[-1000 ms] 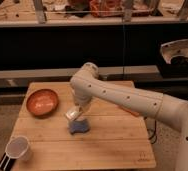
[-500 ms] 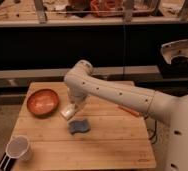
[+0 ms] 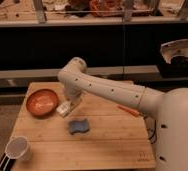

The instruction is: Place the bottle in the ceramic bowl

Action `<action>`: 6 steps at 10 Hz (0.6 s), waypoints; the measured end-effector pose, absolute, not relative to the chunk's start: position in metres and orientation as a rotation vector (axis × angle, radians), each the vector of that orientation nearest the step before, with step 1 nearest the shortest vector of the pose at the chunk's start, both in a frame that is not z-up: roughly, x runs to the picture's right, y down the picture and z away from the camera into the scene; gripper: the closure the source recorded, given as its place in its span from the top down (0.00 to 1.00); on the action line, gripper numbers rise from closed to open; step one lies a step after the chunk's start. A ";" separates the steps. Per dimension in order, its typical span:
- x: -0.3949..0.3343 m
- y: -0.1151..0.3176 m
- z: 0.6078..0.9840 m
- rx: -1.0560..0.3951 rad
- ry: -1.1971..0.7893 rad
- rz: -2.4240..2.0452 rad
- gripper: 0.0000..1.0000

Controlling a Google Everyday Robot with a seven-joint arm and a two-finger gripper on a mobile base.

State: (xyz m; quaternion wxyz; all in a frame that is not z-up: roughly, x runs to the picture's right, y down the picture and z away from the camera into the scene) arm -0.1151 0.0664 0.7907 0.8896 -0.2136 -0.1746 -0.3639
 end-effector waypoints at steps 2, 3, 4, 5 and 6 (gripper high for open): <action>-0.134 0.057 0.797 -0.438 -0.370 -0.767 0.00; -0.139 0.053 0.800 -0.436 -0.370 -0.772 0.00; -0.144 0.049 0.803 -0.431 -0.369 -0.778 0.00; -0.148 0.050 0.803 -0.431 -0.374 -0.785 0.00; -0.149 0.049 0.804 -0.429 -0.376 -0.791 0.00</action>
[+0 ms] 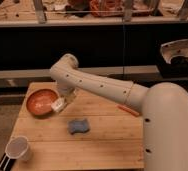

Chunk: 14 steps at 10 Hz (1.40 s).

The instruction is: Place the bottle in the ceramic bowl

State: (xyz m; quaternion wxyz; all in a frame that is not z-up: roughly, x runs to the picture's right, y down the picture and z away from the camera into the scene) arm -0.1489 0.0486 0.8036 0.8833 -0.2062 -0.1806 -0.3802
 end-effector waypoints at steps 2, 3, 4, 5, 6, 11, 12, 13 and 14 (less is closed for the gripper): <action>-0.163 0.045 0.808 -0.426 -0.381 -0.810 0.00; -0.180 0.044 0.810 -0.426 -0.390 -0.827 0.00; -0.188 0.043 0.813 -0.425 -0.394 -0.841 0.00; -0.192 0.042 0.814 -0.423 -0.396 -0.849 0.00; -0.191 0.040 0.817 -0.419 -0.395 -0.857 0.00; -0.224 0.031 0.831 -0.401 -0.408 -0.900 0.00; -0.223 0.030 0.834 -0.398 -0.406 -0.907 0.00; -0.223 0.028 0.836 -0.392 -0.404 -0.911 0.00; -0.227 0.028 0.839 -0.387 -0.404 -0.917 0.00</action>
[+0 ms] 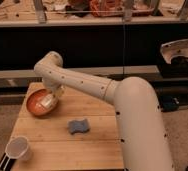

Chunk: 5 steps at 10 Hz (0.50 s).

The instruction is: Place the bottle in the ceramic bowl

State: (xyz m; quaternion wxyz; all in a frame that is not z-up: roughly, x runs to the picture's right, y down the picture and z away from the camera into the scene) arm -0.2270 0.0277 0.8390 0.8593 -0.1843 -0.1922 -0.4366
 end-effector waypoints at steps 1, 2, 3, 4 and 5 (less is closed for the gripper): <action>-0.239 0.029 0.840 -0.383 -0.409 -0.925 0.00; -0.249 0.029 0.842 -0.377 -0.410 -0.933 0.00; -0.254 0.029 0.843 -0.373 -0.410 -0.937 0.00; -0.255 0.027 0.845 -0.366 -0.408 -0.944 0.00; -0.254 0.026 0.847 -0.364 -0.406 -0.946 0.00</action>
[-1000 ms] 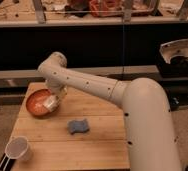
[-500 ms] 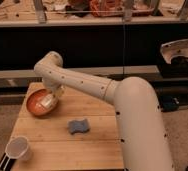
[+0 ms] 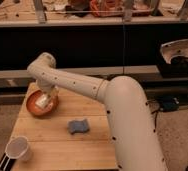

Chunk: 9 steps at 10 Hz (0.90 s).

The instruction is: Place the bottle in the ceramic bowl

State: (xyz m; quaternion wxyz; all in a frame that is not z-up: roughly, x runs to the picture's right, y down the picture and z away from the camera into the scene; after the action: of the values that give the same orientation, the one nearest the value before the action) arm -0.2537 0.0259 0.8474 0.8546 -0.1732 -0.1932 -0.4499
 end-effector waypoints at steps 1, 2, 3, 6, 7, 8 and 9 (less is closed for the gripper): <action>-0.256 0.025 0.850 -0.361 -0.403 -0.950 0.00; -0.264 0.026 0.850 -0.364 -0.410 -0.952 0.02; -0.270 0.027 0.850 -0.361 -0.412 -0.958 0.07; -0.278 0.027 0.852 -0.351 -0.407 -0.964 0.08; -0.278 0.026 0.853 -0.350 -0.406 -0.963 0.13; -0.277 0.026 0.854 -0.350 -0.405 -0.963 0.19; -0.278 0.026 0.853 -0.348 -0.407 -0.961 0.32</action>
State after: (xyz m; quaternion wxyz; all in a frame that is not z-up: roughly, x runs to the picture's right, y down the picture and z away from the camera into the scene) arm -0.2779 0.0260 0.8533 0.8524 -0.1655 -0.1935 -0.4568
